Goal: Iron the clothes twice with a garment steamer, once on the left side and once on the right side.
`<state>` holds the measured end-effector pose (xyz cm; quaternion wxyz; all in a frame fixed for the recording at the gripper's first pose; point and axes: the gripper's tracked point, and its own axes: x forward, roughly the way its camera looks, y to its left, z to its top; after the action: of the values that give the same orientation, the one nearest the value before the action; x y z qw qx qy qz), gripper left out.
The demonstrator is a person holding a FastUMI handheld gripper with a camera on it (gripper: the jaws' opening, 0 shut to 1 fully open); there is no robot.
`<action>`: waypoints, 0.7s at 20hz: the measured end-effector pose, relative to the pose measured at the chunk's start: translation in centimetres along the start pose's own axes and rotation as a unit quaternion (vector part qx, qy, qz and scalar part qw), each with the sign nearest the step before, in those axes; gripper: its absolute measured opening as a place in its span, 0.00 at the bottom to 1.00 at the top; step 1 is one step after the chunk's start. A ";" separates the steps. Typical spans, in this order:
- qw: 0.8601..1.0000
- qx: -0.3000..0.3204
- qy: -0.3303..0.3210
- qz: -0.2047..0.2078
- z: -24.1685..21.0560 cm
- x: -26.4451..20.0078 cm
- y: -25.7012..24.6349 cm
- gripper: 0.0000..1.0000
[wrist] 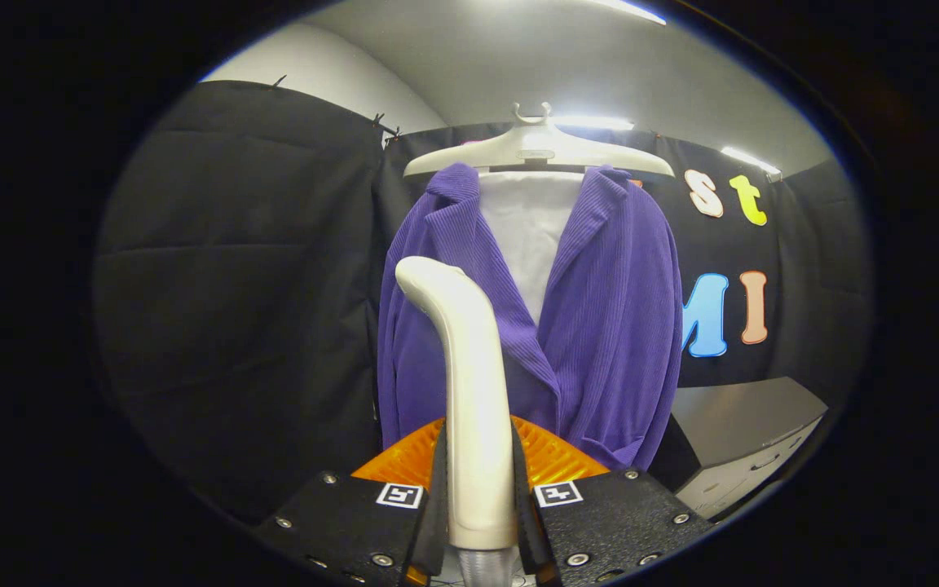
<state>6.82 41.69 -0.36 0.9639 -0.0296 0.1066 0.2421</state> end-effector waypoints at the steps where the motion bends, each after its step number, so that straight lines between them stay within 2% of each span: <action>1: 1.000 -0.006 0.001 -0.001 -0.4 0.0 -0.2 0.35; 6: 1.000 -0.023 0.013 0.001 -2.7 -0.3 0.0 0.35; 14: 0.995 -0.041 0.094 0.011 -11.1 -0.2 -0.4 0.35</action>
<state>4.70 39.99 -11.17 0.9449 -0.0900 0.1870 0.2531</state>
